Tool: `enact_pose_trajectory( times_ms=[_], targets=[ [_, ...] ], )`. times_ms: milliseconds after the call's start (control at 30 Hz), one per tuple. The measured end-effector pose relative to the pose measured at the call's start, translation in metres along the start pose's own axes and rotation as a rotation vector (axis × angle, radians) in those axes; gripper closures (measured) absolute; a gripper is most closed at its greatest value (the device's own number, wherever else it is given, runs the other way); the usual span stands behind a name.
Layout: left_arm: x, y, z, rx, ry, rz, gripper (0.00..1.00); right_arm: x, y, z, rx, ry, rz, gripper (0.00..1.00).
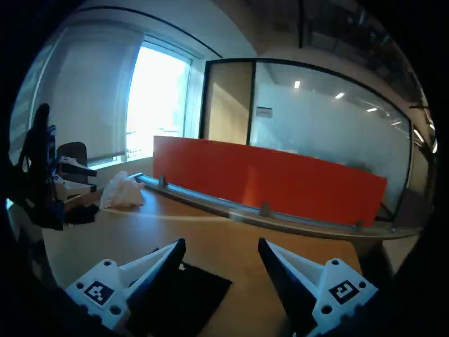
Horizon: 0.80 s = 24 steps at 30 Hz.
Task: Fold towel
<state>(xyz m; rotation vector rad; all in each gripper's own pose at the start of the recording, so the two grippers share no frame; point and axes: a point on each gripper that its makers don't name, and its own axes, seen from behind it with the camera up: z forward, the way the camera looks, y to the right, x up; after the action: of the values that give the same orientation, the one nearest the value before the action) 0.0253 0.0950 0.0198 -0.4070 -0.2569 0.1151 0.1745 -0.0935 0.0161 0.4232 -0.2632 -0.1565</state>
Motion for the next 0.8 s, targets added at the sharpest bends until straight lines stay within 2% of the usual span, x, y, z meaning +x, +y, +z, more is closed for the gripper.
enact_pose_trajectory(
  times_ms=[267, 467, 667, 800],
  targets=[
    [-0.029, 0.006, 0.005, -0.018, -0.055, -0.005, 0.00, -0.028, -0.016, 0.006, 0.052, -0.070, -0.071, 0.00],
    [-0.058, 0.016, 0.007, -0.039, -0.102, -0.024, 0.00, -0.050, -0.033, 0.007, 0.100, -0.106, -0.049, 0.00],
    [-0.086, 0.024, 0.012, -0.050, -0.142, -0.029, 0.00, -0.075, -0.038, 0.009, 0.116, -0.158, 0.012, 0.00],
    [-0.105, 0.031, 0.014, -0.058, -0.168, -0.035, 0.00, -0.097, -0.039, 0.010, 0.109, -0.194, 0.001, 0.00]
  ],
)
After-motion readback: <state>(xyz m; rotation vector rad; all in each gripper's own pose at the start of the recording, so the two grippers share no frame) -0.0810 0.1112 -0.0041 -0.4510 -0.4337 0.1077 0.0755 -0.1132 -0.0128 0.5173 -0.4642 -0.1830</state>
